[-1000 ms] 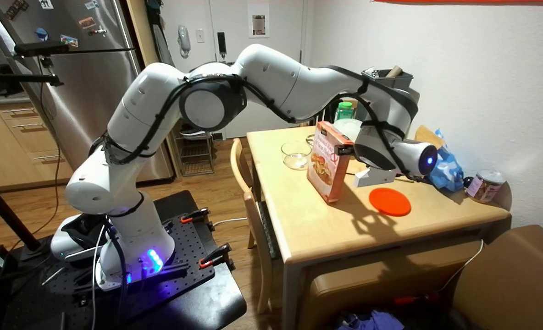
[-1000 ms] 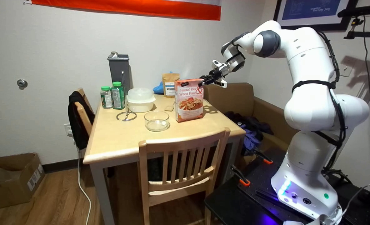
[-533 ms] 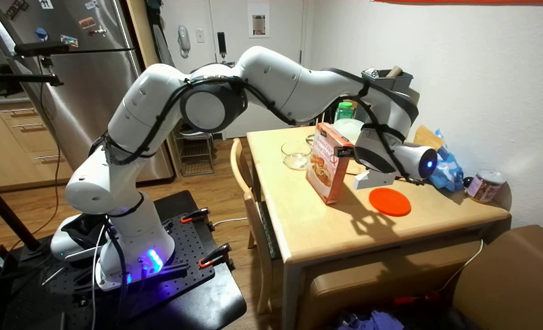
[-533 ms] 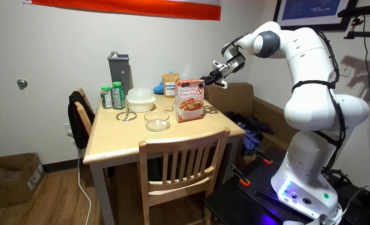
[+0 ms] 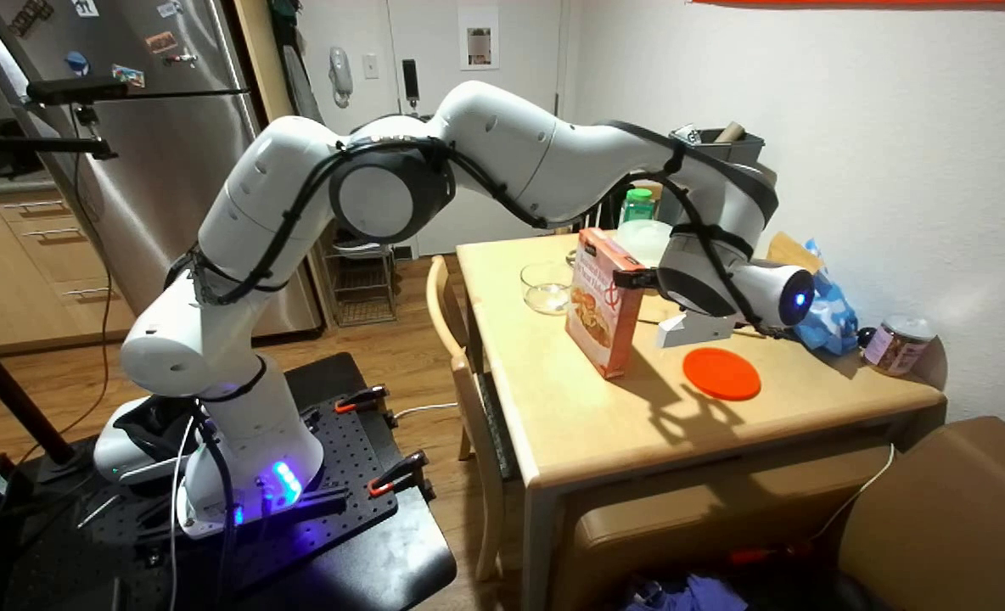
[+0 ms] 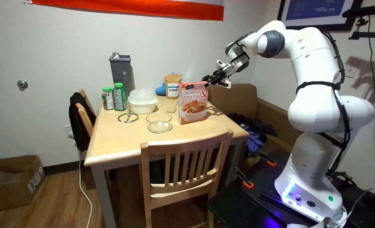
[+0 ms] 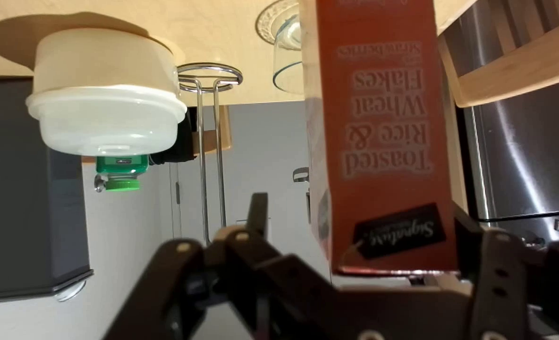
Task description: Pour some cereal into the clear bowl
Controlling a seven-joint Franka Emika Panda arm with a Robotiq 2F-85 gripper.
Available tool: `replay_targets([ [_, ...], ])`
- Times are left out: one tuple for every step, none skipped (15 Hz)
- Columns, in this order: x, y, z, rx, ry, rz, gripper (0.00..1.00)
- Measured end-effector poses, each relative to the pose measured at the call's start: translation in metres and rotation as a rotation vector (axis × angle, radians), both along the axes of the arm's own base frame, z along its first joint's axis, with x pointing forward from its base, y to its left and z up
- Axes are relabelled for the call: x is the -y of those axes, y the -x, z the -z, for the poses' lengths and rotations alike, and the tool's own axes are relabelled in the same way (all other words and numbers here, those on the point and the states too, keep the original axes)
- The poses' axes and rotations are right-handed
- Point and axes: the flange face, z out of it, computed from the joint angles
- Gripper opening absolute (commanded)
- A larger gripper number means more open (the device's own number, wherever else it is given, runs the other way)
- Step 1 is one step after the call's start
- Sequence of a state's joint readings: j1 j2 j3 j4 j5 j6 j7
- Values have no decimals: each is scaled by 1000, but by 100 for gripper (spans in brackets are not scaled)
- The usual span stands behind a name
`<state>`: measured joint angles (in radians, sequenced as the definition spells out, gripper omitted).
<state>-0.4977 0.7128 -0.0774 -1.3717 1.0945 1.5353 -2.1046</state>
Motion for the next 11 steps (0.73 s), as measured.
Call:
replay_targets([
  [1,0,-5,10,7,-2,100],
  [2,1,-11,21,14,-4,100],
  [3,2,-19,30,24,-4,100],
  [4,3,-28,39,35,-4,100],
  [4,4,-39,49,48,-6,100],
  [4,6,-51,60,61,-7,100],
  [2,8,-65,70,77,-11,100],
  [0,11,-79,81,93,-16,100],
  [-3,14,-94,93,108,-20,100],
  [-7,19,-108,102,124,-24,100],
  [-12,23,-121,110,138,-29,100],
])
